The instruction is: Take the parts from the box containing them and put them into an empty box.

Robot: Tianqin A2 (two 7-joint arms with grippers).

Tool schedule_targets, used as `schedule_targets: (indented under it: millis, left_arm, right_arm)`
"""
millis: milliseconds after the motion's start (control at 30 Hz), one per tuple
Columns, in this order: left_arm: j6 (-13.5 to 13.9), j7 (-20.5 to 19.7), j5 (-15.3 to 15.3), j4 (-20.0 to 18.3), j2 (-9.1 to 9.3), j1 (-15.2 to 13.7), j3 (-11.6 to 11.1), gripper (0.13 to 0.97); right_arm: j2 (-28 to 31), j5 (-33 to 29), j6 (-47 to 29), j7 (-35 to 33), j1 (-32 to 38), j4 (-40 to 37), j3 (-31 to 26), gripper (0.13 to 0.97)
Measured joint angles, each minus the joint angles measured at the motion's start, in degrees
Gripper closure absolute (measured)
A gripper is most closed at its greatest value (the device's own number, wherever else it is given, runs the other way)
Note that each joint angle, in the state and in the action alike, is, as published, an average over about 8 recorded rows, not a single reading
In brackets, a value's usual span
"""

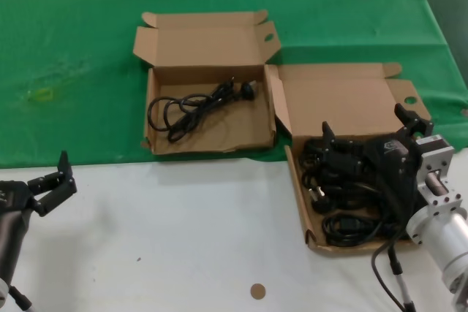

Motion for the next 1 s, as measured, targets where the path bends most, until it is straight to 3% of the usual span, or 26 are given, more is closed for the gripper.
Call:
schedule_targets:
  millis: [1000]
  left_arm:
    - [0.0,0.0,0.0,0.0,0.0,0.0,0.0,0.132]
  right_arm:
    - [0.0,0.0,0.0,0.0,0.0,0.0,0.0,0.129]
